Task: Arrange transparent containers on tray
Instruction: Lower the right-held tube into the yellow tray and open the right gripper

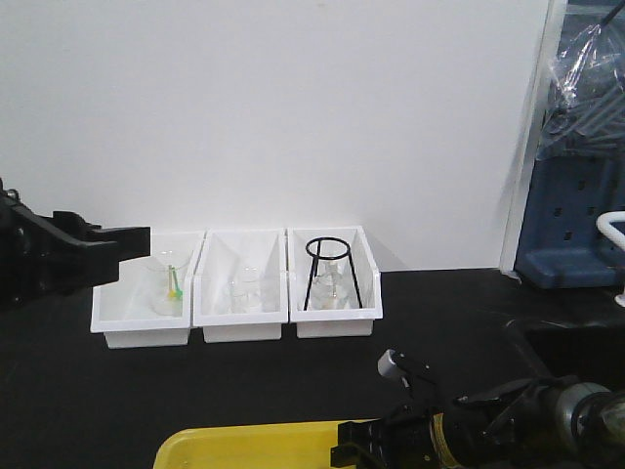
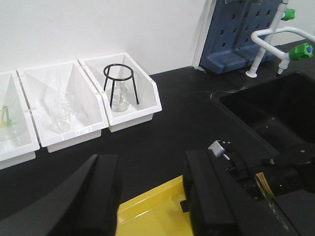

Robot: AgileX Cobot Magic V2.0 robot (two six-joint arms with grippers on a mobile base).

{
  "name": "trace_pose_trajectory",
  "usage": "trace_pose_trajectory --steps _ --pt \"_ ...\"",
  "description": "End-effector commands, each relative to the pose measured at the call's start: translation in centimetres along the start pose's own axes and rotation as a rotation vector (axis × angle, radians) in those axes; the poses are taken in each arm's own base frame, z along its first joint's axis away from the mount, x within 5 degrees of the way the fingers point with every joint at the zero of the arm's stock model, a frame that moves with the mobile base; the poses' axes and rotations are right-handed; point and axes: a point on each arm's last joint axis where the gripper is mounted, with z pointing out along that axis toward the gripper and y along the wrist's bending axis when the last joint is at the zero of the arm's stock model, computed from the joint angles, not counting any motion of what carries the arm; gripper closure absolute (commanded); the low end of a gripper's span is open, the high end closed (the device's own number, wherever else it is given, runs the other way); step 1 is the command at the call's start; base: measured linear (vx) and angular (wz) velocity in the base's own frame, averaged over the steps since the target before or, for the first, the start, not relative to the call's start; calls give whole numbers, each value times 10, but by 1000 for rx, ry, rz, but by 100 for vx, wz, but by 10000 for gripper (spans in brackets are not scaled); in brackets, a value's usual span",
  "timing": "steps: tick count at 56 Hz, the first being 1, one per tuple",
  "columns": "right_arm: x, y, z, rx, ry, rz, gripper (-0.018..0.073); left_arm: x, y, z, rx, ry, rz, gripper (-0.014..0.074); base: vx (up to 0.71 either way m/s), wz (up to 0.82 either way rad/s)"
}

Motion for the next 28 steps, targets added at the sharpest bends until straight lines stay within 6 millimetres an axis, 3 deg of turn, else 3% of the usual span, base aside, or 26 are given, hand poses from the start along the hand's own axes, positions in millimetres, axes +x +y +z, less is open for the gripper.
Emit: trace_pose_trajectory --steps 1,9,18,23,28 --pt "-15 15 -15 -36 -63 -25 128 -16 -6 -12 29 -117 -7 169 0 0" --pt "-15 16 -16 -41 -63 -28 37 -16 -6 -12 29 -117 -7 169 0 0" --pt "-17 21 -23 -38 -62 -74 40 -16 -6 -12 29 -113 -7 169 0 0" --pt "-21 31 -36 -45 -87 -116 97 -15 -6 -12 28 -99 -5 178 0 0" --pt "-27 46 -56 -77 -128 -151 232 -12 -5 -12 24 -71 7 212 0 0"
